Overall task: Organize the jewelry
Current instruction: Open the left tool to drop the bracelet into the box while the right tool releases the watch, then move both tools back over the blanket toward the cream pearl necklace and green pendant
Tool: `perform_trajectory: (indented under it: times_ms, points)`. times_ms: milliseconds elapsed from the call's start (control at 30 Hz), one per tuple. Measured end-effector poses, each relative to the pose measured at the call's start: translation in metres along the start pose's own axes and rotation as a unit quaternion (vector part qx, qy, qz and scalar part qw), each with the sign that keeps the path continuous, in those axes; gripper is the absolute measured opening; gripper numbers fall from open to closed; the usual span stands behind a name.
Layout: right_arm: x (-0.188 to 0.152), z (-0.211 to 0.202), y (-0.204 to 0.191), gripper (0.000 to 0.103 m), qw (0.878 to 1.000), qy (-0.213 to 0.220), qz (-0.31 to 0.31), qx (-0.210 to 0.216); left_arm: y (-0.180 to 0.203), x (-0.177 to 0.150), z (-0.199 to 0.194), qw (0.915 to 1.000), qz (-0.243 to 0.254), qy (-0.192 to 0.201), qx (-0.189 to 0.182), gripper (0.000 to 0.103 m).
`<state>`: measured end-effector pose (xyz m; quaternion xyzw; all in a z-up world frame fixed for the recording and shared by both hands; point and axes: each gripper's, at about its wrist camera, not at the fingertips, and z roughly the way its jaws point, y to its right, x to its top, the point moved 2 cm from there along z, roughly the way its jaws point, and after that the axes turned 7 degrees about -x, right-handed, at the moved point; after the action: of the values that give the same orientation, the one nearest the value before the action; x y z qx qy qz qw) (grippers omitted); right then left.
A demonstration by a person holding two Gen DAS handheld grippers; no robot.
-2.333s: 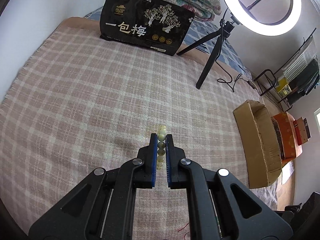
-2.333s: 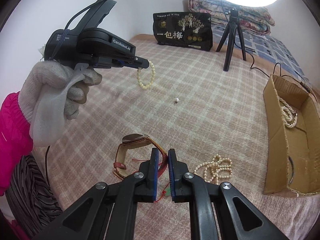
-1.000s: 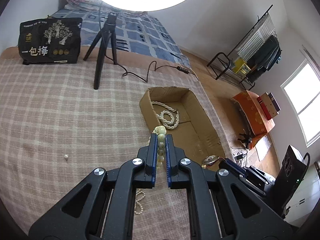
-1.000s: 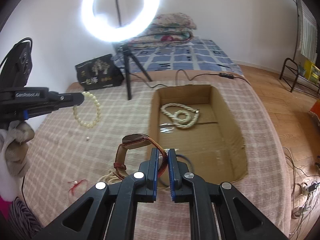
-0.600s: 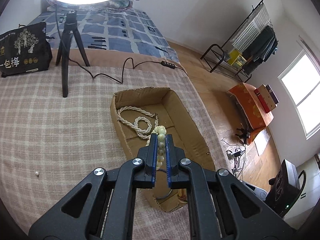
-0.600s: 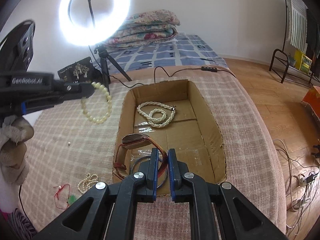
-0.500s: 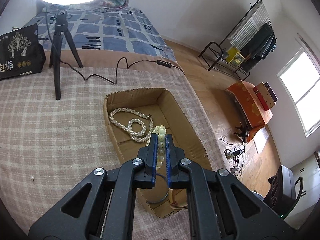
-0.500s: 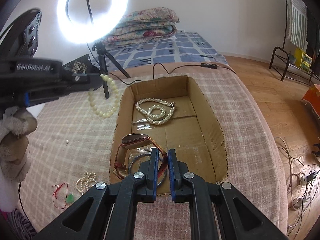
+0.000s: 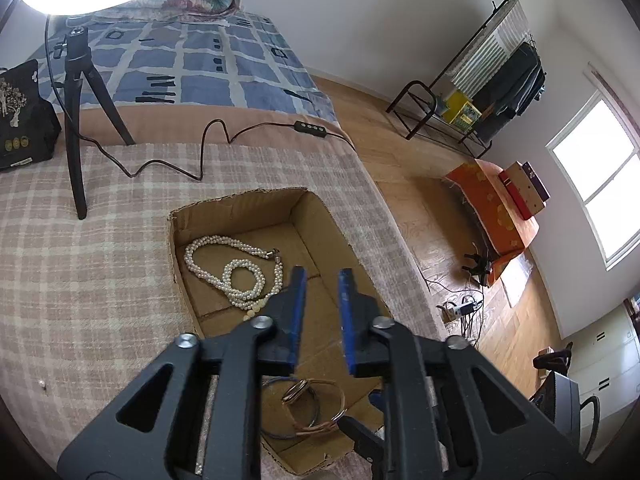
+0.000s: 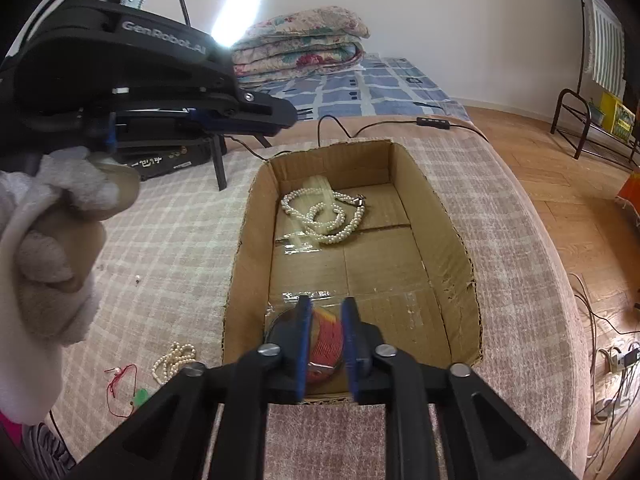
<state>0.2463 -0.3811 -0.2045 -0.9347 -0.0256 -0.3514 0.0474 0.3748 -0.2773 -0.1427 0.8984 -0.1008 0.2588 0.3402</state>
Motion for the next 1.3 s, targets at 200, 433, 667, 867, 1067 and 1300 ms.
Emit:
perform_trajectory:
  times_ms: [200,433,667,867,1067,1300]
  points:
    - [0.004,-0.004,-0.003,0.08,1.0,0.023,0.005,-0.012,0.001,0.001,-0.004,0.9998,0.01,0.009,0.012,0.049]
    - [0.007,-0.008,-0.008,0.088,0.999,0.026,-0.001,-0.019,0.003,0.001,-0.018,0.9994,0.022,0.013,0.022,0.052]
    - [0.007,-0.02,-0.018,0.09,0.999,0.032,-0.012,-0.022,-0.004,0.0,-0.056,0.9968,0.046,0.038,0.053,0.052]
    - [0.008,-0.032,-0.03,0.09,0.998,0.042,-0.022,-0.03,-0.025,-0.004,-0.097,0.9925,0.06,0.063,0.086,0.052]
    - [0.007,-0.041,-0.041,0.095,0.997,0.065,-0.028,-0.034,-0.061,-0.013,-0.14,0.9889,0.046,0.085,0.112,0.052]
    - [0.003,-0.049,-0.064,0.095,0.994,0.095,-0.049,-0.023,-0.107,-0.031,-0.179,0.9845,0.024,0.098,0.143,0.052]
